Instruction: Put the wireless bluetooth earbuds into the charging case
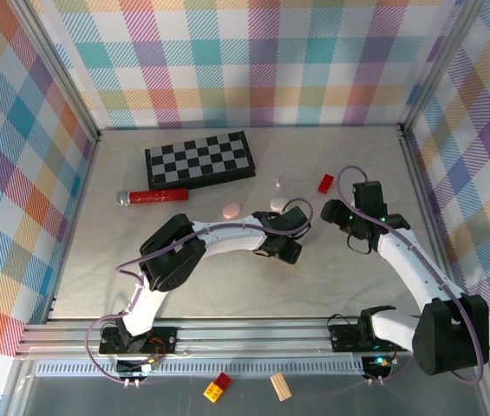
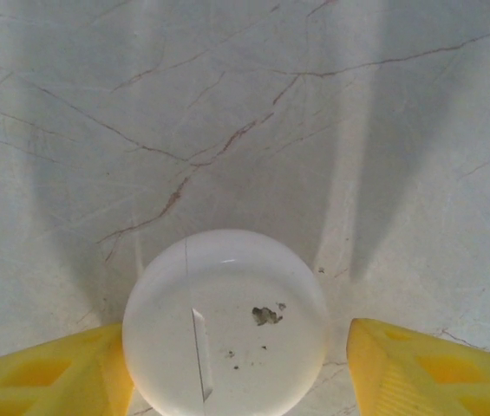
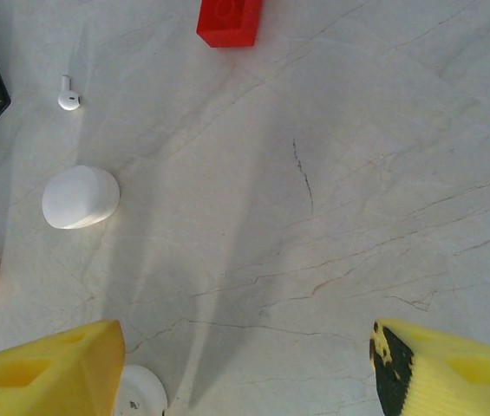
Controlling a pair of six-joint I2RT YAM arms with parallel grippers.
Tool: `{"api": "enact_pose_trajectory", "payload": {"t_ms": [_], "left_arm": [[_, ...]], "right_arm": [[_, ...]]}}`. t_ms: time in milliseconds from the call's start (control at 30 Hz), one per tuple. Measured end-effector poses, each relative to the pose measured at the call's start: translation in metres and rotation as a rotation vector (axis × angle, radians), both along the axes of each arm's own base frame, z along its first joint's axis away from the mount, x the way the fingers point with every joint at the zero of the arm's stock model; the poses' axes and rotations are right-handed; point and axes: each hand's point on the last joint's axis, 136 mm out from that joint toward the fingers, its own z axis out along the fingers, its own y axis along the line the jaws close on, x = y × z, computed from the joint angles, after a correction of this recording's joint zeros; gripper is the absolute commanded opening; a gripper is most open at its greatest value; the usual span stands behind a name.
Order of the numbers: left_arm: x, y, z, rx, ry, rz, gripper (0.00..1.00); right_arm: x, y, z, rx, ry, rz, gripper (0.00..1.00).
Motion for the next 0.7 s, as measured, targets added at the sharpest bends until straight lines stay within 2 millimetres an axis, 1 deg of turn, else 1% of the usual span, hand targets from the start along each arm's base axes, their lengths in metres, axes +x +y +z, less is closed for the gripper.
{"api": "enact_pose_trajectory", "payload": {"t_ms": [33,100,500,600,700], "left_arm": [[0.001,0.001,0.000,0.004,-0.004,0.002,0.54],[0.002,0.001,0.000,0.008,-0.012,0.006,0.52],[0.004,0.002,0.002,-0.013,-0.041,-0.007,0.50],[0.001,0.007,0.010,-0.036,-0.075,-0.038,0.49],[-0.001,0.012,0.031,-0.069,-0.137,-0.091,0.48]], "right_arm": [[0.000,0.001,0.000,0.002,0.000,0.002,0.74],[0.000,0.001,0.000,0.003,0.002,0.003,0.74],[-0.001,0.002,-0.002,0.013,0.010,0.010,0.74],[-0.001,0.002,-0.001,0.040,0.012,0.012,0.74],[-0.001,0.002,0.004,0.085,0.008,0.015,0.74]]}}
